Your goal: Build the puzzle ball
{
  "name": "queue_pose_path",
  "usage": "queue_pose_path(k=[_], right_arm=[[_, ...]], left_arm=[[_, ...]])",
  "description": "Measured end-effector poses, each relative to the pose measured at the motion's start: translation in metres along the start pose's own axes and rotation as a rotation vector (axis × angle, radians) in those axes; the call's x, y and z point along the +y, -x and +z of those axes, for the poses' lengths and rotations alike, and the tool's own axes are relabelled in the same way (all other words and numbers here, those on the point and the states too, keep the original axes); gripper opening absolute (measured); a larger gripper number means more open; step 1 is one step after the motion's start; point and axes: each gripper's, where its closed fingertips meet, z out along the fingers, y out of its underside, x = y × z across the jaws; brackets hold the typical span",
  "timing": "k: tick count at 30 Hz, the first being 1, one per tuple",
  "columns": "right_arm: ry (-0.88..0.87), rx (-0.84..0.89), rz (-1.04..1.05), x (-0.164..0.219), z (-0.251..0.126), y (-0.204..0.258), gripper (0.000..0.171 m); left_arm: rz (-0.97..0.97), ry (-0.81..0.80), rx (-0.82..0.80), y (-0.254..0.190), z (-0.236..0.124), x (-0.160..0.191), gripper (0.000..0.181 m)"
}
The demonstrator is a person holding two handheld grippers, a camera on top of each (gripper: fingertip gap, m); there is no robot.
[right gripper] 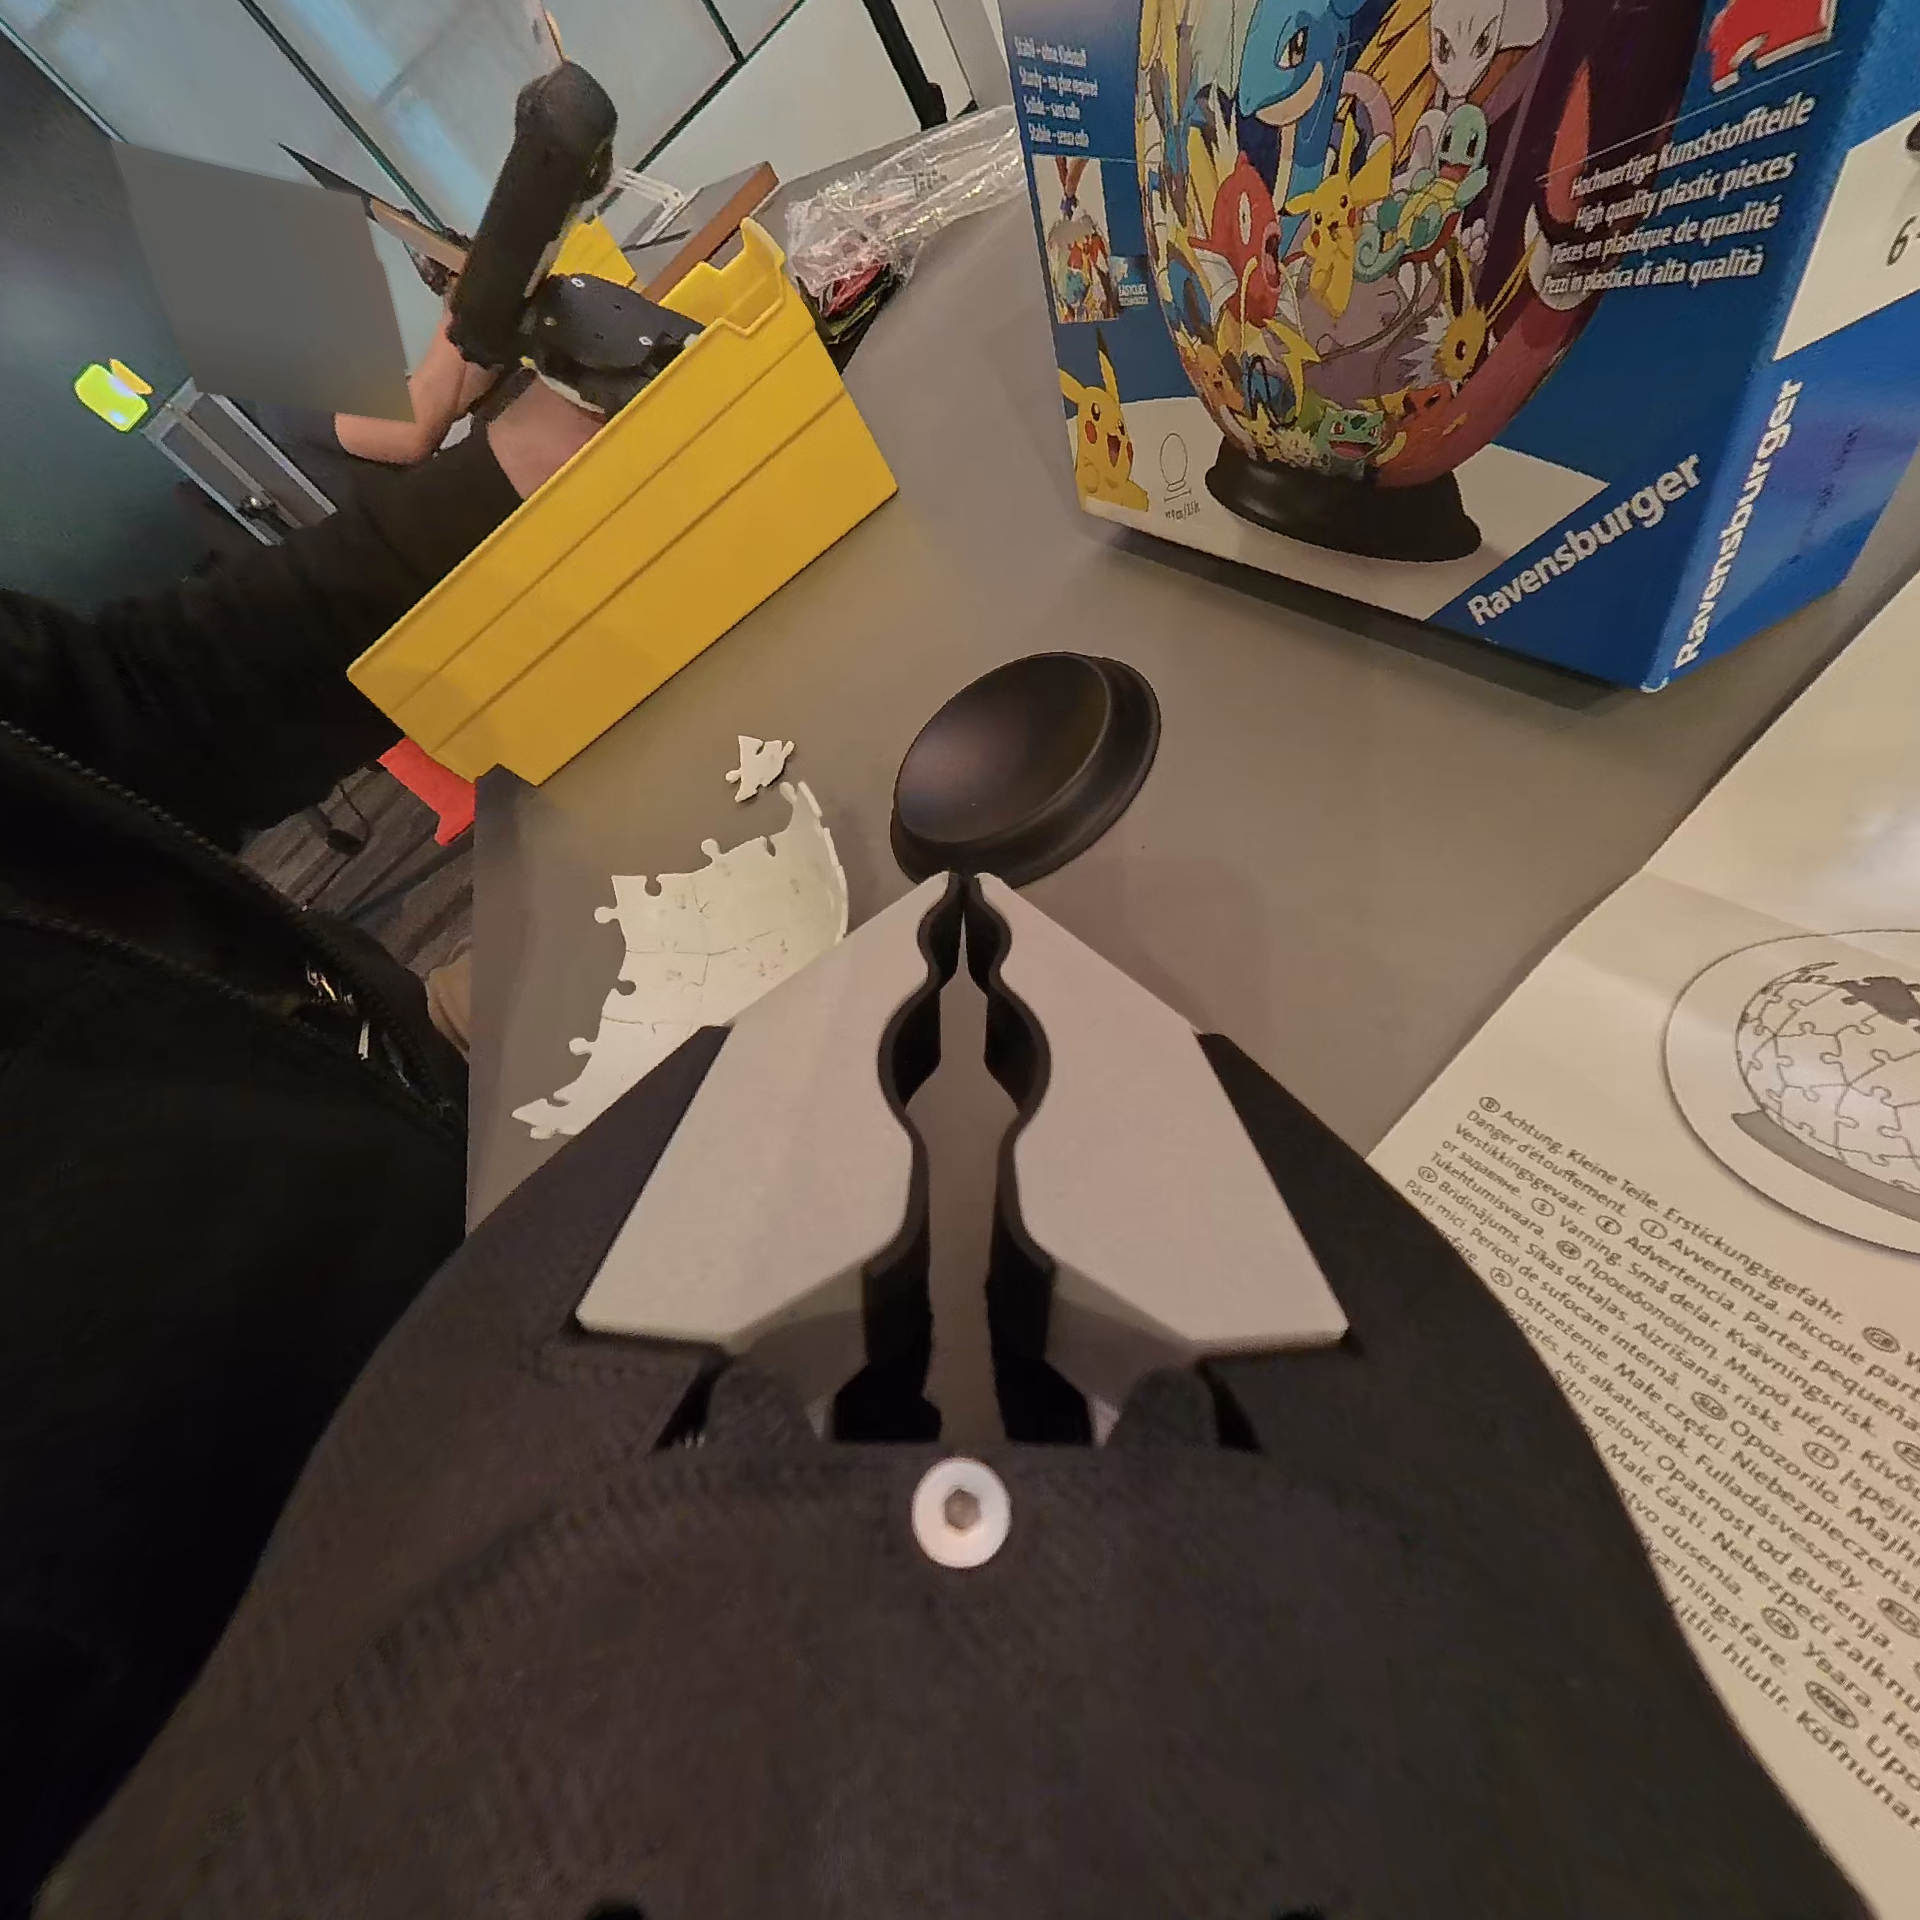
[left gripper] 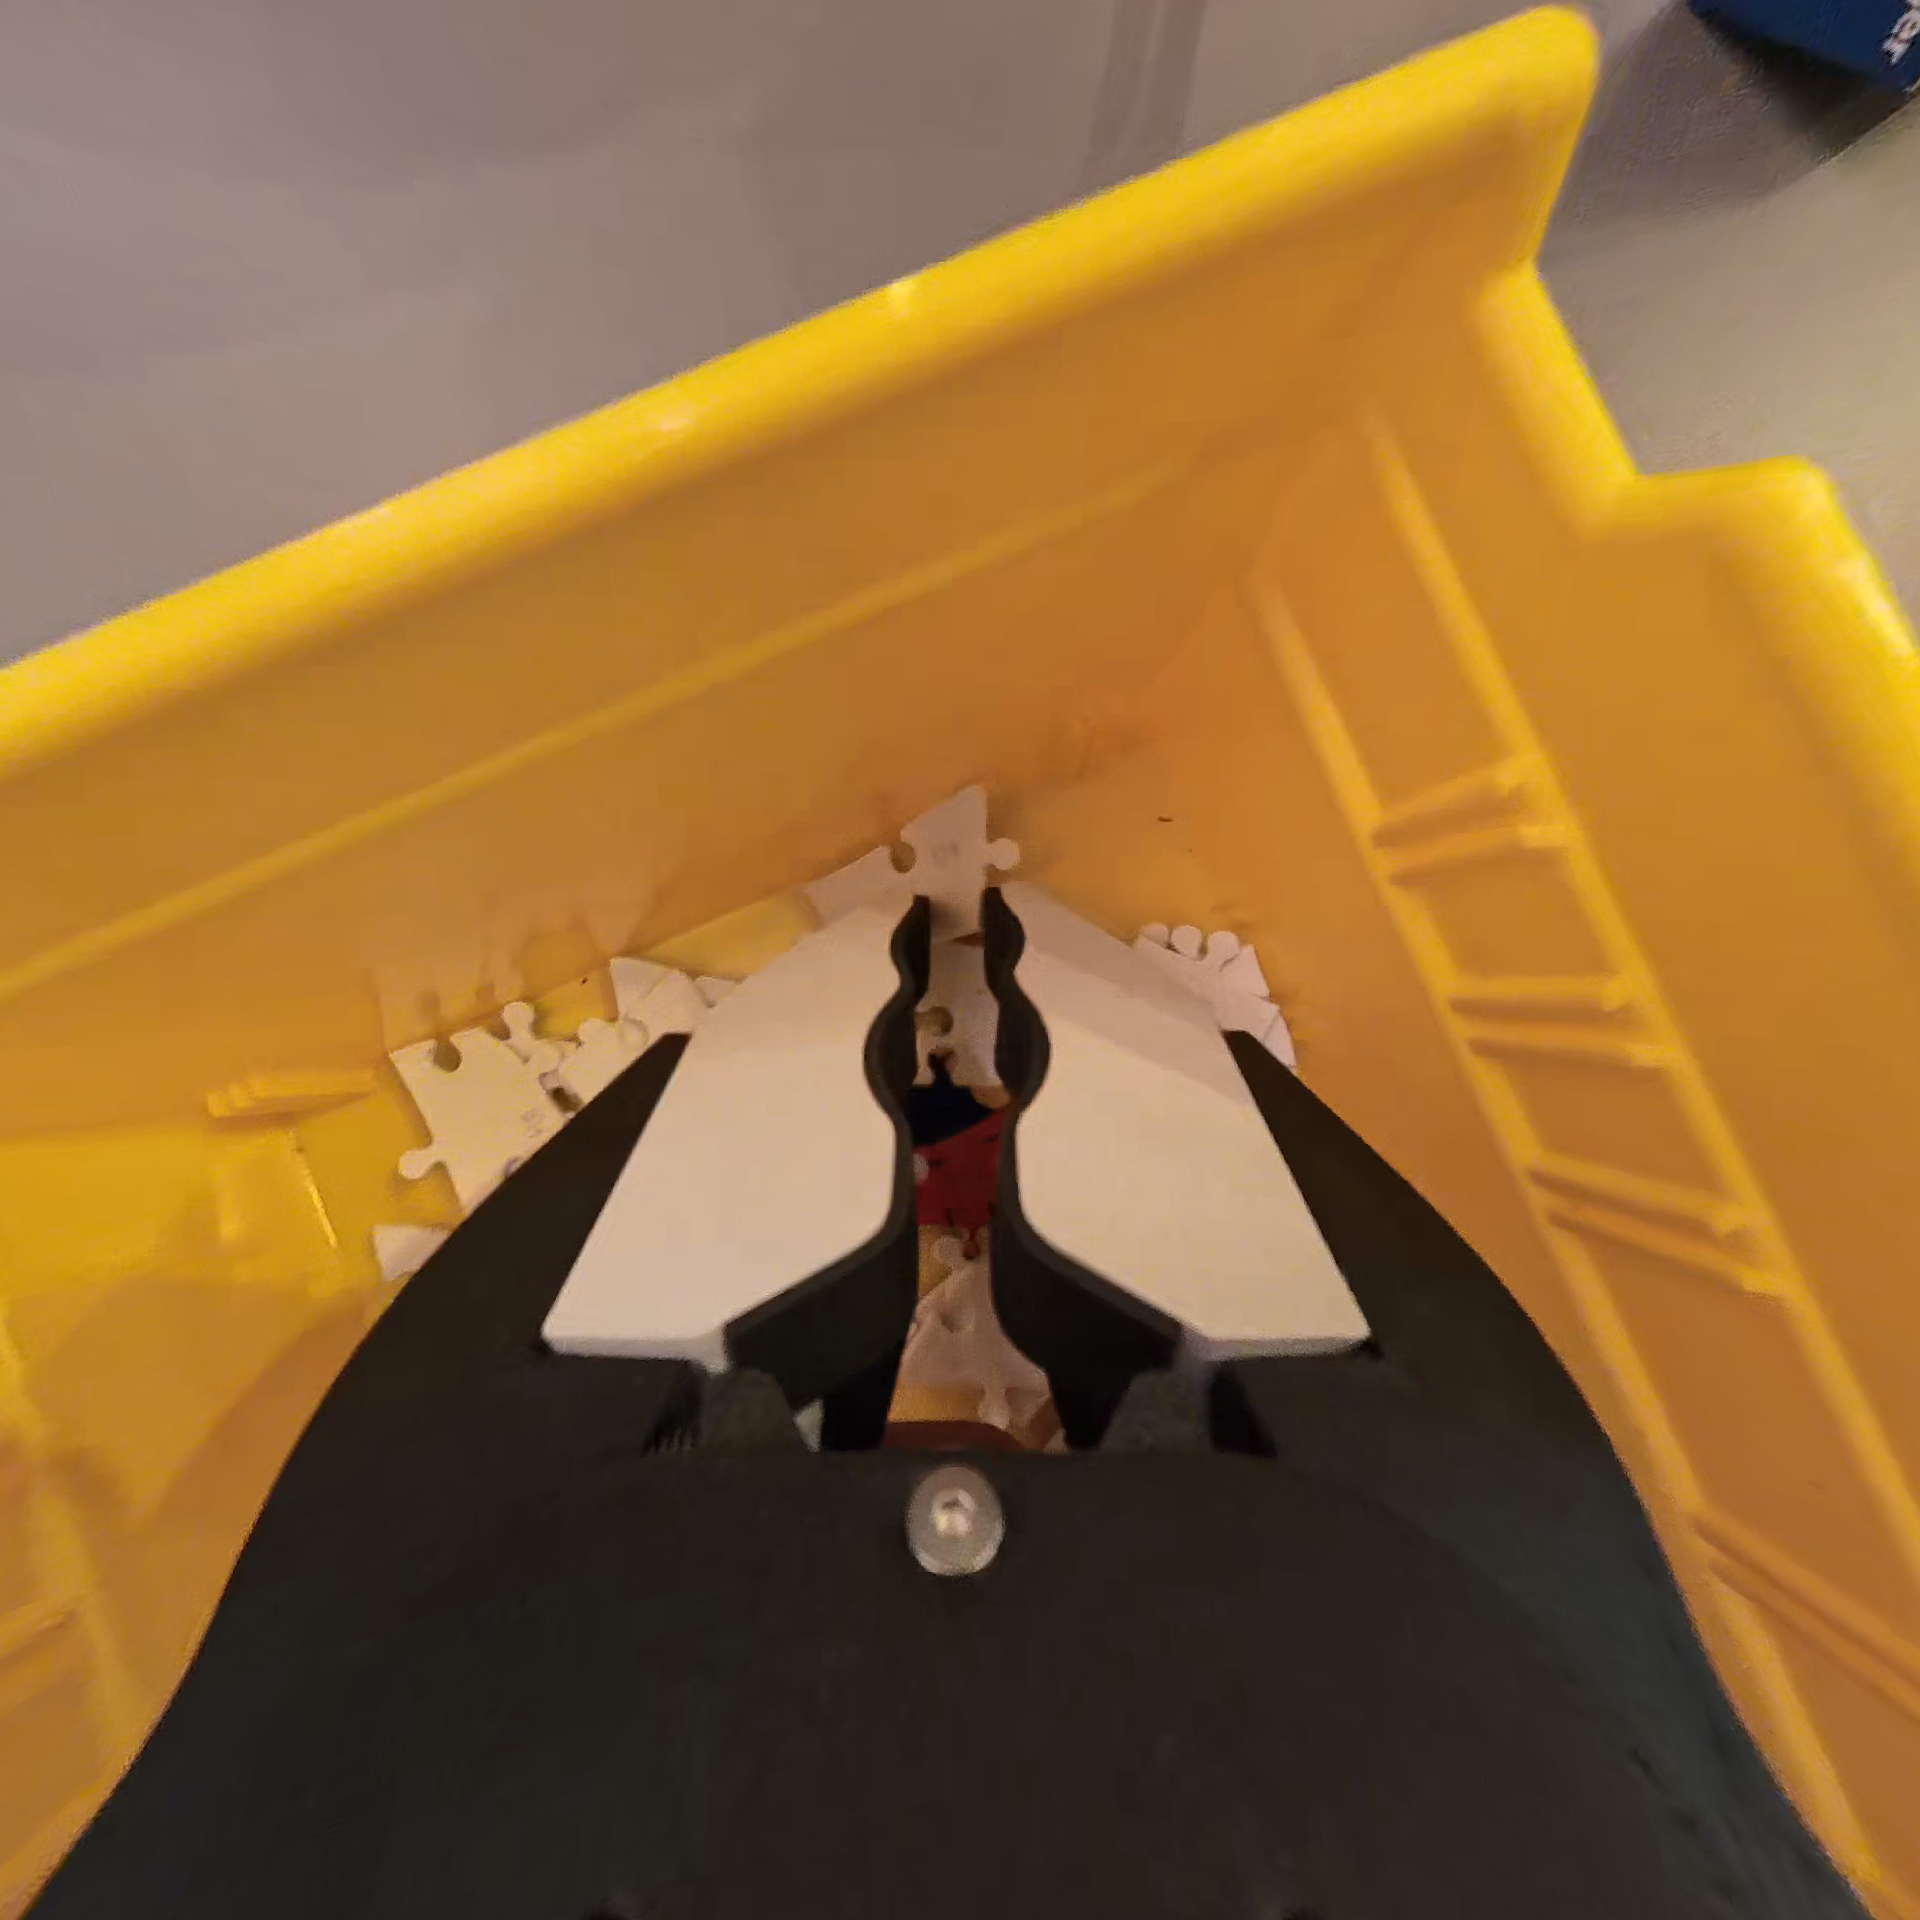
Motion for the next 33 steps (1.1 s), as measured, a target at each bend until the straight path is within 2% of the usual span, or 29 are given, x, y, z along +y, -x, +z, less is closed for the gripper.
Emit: queue_pose_path(k=[8,10,11,15,16,19,28,32,33], right_arm=[[0.004,-0.005,-0.008,0.0,0.0,0.001,0.0],[0.008,-0.004,-0.011,0.001,0.001,0.001,0.0],[0.007,-0.004,-0.011,0.001,0.001,0.001,0.0],[0.006,-0.003,-0.012,0.001,0.0,0.002,0.0],[0.005,-0.003,-0.011,0.001,0.0,0.001,0.0],[0.004,-0.005,-0.01,0.001,0.0,0.002,0.0],[-0.001,-0.01,-0.006,0.0,-0.001,0.002,0.0],[-0.004,-0.014,-0.006,-0.001,-0.001,0.002,0.0],[-0.004,-0.014,-0.006,-0.001,-0.001,0.002,0.0]], left_arm=[[0.074,0.019,-0.062,0.008,-0.001,-0.001,0.023],[0.099,0.058,-0.032,0.0,0.006,0.004,0.035],[0.106,0.068,-0.07,0.005,0.006,0.004,0.052],[0.023,0.066,-0.046,0.01,0.008,0.004,0.064],[0.01,0.068,-0.032,0.01,0.008,0.005,0.064],[-0.009,0.046,0.016,0.003,0.01,0.002,0.035],[-0.03,0.009,0.016,0.009,0.008,0.001,0.029],[-0.049,-0.083,0.027,0.013,-0.012,-0.012,0.002],[-0.043,-0.087,0.01,0.016,-0.016,-0.012,0.002]])
